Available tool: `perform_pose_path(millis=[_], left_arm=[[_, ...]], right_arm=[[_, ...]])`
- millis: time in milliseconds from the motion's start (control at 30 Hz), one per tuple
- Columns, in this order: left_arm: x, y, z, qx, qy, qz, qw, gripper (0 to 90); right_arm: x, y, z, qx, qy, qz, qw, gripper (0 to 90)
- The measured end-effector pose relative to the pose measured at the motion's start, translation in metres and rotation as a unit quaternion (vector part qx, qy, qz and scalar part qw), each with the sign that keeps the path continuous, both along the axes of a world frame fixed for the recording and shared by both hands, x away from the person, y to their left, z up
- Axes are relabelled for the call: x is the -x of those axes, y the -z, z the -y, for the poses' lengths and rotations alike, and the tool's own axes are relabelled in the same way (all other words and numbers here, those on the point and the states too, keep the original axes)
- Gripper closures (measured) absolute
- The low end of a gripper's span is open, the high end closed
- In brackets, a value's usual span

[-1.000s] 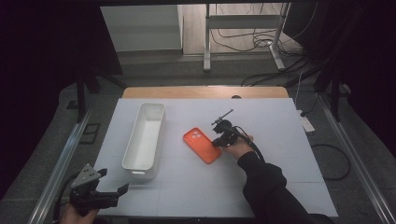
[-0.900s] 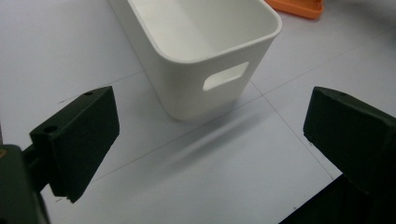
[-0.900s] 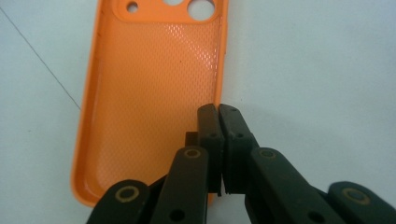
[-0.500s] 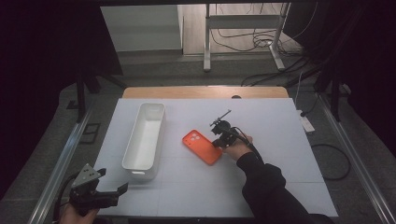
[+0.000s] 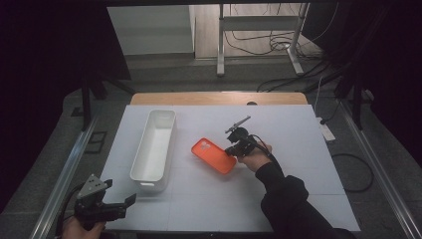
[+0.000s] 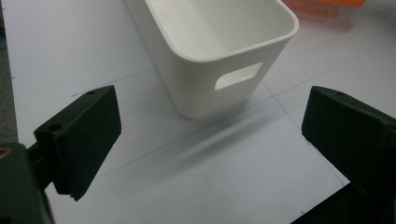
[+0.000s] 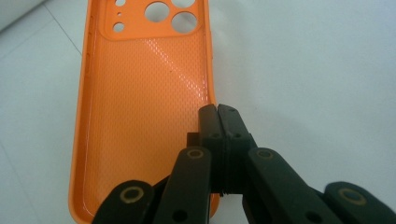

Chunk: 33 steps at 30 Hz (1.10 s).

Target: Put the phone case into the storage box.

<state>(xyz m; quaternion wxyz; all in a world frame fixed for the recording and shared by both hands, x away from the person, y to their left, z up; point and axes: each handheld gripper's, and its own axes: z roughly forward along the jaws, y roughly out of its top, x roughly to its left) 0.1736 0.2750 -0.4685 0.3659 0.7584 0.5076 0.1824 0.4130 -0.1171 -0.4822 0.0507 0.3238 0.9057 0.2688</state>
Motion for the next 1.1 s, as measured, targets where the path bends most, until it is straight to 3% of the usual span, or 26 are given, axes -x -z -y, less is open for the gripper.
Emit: perform_pose_path(millis=[600,833,1100], left_arm=[[-0.001,0.0,0.005,-0.016,0.017,0.001,0.9997,3.8],[-0.001,0.0,0.0,0.009,0.02,0.001,0.9998,1.2],[-0.002,0.0,-0.002,0.018,0.017,-0.001,0.9997,0.4]], right_arm=[[0.018,-0.03,0.026,-0.044,0.002,0.035,0.9984,88.8],[0.028,-0.038,0.035,-0.057,0.001,0.046,0.9973,88.8],[0.039,-0.048,0.044,-0.077,-0.001,0.064,0.9949,88.8]])
